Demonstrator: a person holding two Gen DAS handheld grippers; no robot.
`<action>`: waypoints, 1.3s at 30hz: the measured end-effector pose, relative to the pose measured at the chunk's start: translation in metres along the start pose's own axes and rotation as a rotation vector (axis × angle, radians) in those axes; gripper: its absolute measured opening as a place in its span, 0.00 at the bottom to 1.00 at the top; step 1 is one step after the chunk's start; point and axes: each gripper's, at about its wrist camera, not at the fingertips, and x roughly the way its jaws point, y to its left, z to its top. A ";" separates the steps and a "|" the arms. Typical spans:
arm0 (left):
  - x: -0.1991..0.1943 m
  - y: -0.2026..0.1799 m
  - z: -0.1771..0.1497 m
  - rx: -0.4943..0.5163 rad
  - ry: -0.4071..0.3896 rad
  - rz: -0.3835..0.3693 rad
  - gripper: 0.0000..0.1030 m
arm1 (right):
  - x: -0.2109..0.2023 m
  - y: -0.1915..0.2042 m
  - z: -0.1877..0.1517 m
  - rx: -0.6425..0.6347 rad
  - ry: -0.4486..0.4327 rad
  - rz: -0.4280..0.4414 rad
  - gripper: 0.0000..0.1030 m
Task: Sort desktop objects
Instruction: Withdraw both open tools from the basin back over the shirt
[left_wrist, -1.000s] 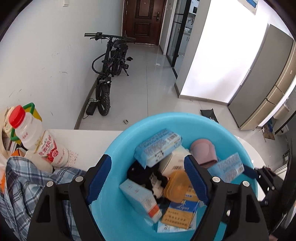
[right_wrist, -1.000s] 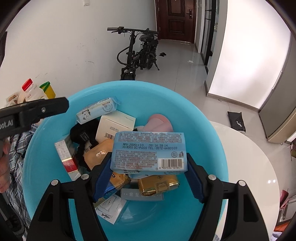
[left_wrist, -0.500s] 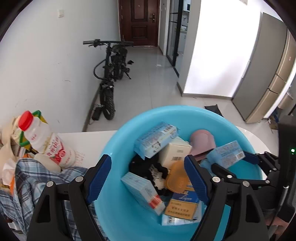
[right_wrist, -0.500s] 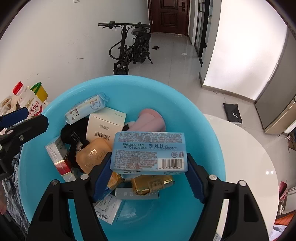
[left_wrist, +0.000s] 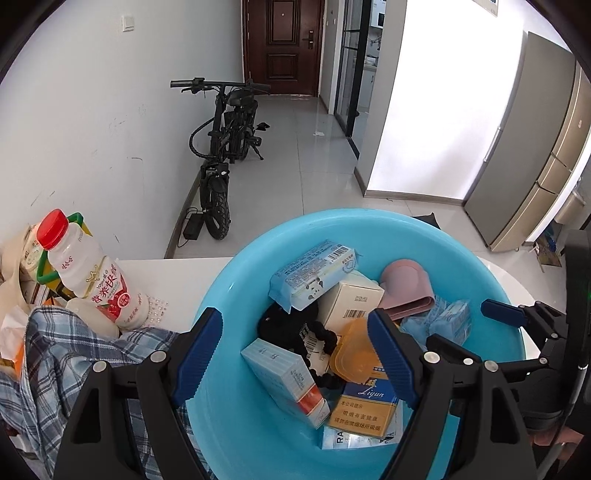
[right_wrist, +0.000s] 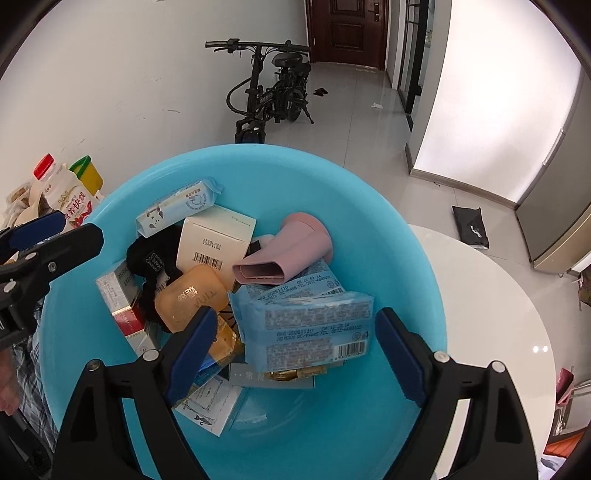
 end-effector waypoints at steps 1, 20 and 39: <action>-0.001 0.000 -0.001 0.000 0.001 -0.004 0.81 | -0.003 0.000 0.000 0.000 -0.008 0.008 0.84; -0.043 -0.001 -0.033 0.007 -0.035 -0.014 0.81 | -0.054 0.001 -0.017 -0.027 -0.128 0.032 0.84; -0.089 -0.006 -0.095 0.084 -0.064 -0.039 0.81 | -0.100 0.021 -0.072 -0.151 -0.188 0.080 0.84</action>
